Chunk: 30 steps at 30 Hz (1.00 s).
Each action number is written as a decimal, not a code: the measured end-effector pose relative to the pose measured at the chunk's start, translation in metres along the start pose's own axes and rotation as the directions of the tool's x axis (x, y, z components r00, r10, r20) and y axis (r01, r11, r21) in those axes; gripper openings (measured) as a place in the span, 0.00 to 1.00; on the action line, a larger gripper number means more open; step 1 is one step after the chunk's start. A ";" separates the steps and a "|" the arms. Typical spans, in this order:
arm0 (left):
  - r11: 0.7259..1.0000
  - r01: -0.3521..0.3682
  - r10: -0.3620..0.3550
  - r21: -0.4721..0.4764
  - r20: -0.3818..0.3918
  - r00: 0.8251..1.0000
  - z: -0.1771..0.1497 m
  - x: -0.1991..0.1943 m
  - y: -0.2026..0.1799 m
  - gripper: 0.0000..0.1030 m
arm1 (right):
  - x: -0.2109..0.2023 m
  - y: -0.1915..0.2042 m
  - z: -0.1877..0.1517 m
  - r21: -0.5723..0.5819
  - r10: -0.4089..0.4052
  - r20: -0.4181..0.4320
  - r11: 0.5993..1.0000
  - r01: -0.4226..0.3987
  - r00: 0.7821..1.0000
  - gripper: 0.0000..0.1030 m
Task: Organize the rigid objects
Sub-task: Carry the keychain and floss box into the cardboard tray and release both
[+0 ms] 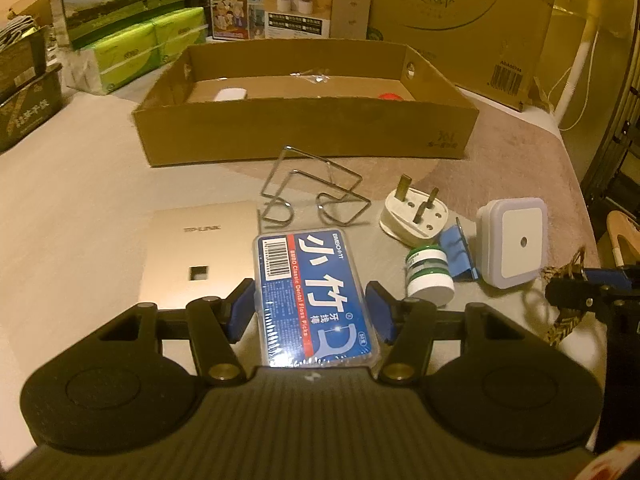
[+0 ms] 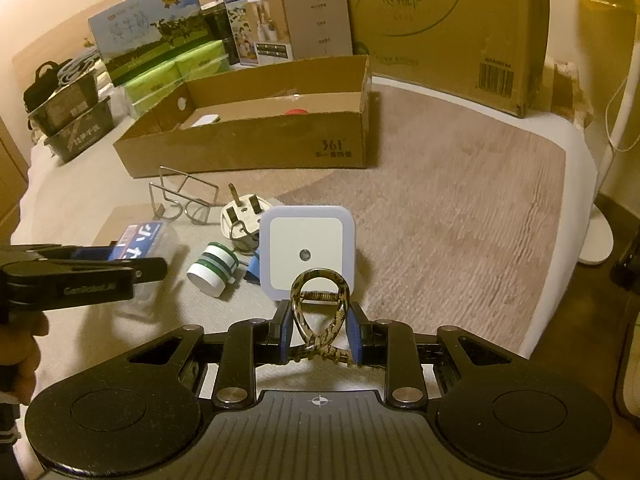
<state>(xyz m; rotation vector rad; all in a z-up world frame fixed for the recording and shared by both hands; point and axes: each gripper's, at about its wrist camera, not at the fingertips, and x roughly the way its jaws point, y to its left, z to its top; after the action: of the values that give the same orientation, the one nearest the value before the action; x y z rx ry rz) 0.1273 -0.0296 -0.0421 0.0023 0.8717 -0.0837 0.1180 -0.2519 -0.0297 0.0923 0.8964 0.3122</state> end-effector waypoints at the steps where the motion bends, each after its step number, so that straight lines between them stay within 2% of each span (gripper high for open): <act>1: 1.000 -0.001 0.001 -0.004 0.005 1.000 0.000 -0.004 0.002 0.55 | -0.002 0.001 0.000 -0.002 0.001 0.003 1.000 -0.001 1.000 0.27; 8: 1.000 -0.005 0.006 -0.024 0.053 0.999 0.007 -0.028 0.011 0.55 | -0.016 0.007 0.006 -0.018 0.002 0.047 1.000 -0.001 0.999 0.27; 20: 1.000 -0.002 0.002 0.003 0.120 0.993 0.024 -0.059 0.015 0.55 | -0.036 0.016 0.032 -0.051 0.014 0.132 0.999 -0.007 0.991 0.27; 30: 0.999 -0.010 0.003 0.043 0.175 0.985 0.060 -0.075 0.031 0.55 | -0.040 0.021 0.066 -0.087 0.035 0.199 0.996 -0.018 0.979 0.27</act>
<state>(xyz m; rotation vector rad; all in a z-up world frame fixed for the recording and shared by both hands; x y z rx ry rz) 0.1276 0.0044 0.0532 0.0385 0.6942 -0.0954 0.1411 -0.2407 0.0464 0.0563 0.6813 0.3592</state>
